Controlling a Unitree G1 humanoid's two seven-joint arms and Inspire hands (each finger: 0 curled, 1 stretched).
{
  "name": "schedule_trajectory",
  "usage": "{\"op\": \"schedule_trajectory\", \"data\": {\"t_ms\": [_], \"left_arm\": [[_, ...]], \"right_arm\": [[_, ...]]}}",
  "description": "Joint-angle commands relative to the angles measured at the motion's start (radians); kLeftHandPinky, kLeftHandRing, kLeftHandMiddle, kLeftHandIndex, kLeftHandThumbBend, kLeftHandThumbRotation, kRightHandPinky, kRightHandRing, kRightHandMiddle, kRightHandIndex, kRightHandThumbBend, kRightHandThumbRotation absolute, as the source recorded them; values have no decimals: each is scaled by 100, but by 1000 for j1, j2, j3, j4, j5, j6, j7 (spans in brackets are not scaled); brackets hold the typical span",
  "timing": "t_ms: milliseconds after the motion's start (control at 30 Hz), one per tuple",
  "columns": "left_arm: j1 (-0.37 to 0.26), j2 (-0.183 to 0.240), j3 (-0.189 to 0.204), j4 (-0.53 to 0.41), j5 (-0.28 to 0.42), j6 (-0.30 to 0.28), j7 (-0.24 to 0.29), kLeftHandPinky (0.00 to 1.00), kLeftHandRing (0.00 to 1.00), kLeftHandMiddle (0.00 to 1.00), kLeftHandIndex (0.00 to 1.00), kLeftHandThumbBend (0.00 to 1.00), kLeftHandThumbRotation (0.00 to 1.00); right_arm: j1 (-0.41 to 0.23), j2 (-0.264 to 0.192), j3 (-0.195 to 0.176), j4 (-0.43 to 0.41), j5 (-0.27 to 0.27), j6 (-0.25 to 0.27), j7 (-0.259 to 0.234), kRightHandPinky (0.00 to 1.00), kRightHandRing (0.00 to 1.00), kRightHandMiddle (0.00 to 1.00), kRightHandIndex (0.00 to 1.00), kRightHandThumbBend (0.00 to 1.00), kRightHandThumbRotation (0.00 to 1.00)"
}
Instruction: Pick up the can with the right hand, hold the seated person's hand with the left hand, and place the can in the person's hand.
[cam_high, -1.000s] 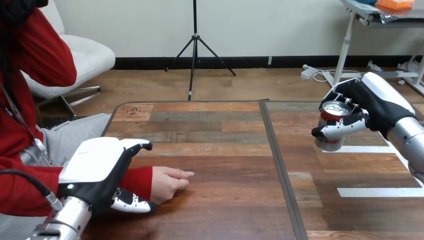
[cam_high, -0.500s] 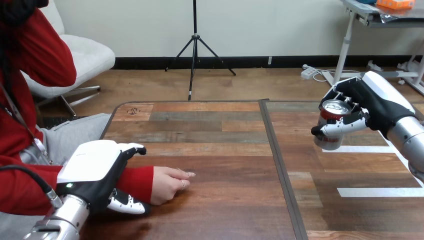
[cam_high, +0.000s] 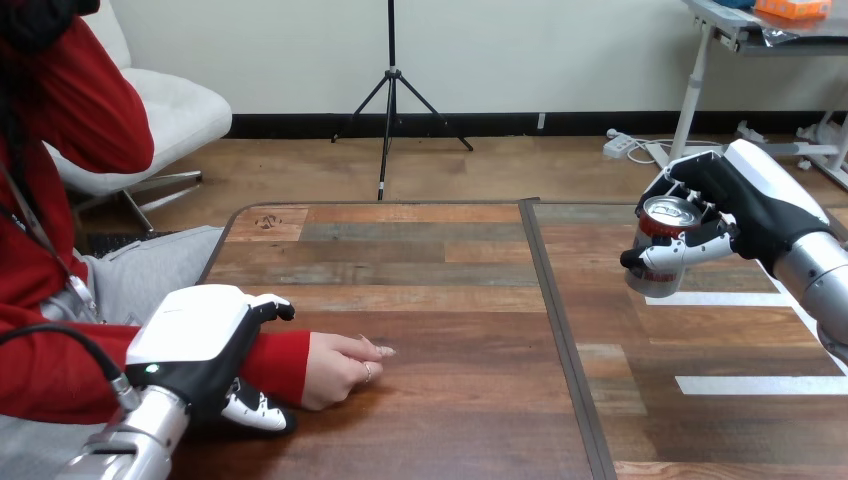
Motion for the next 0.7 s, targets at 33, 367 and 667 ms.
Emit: {"op": "schedule_trajectory", "data": {"t_ms": [33,367,667], "left_arm": [[-107,4,-29,45,20,23,49,71,77,78,76,100,14],[-152,-4,-72,102,20,61,49,71,76,77,75,100,16],[-179,-14,-107,122,26,101,40,72,75,76,74,99,17]], "right_arm": [[-115,-21,-38,-5,34,-30,-14,33,36,43,49,71,0],[-113,-18,-37,-1,39,-49,-25,33,36,43,49,71,0],[-111,-16,-38,-5,44,-55,-22,33,35,42,49,71,0]]}}
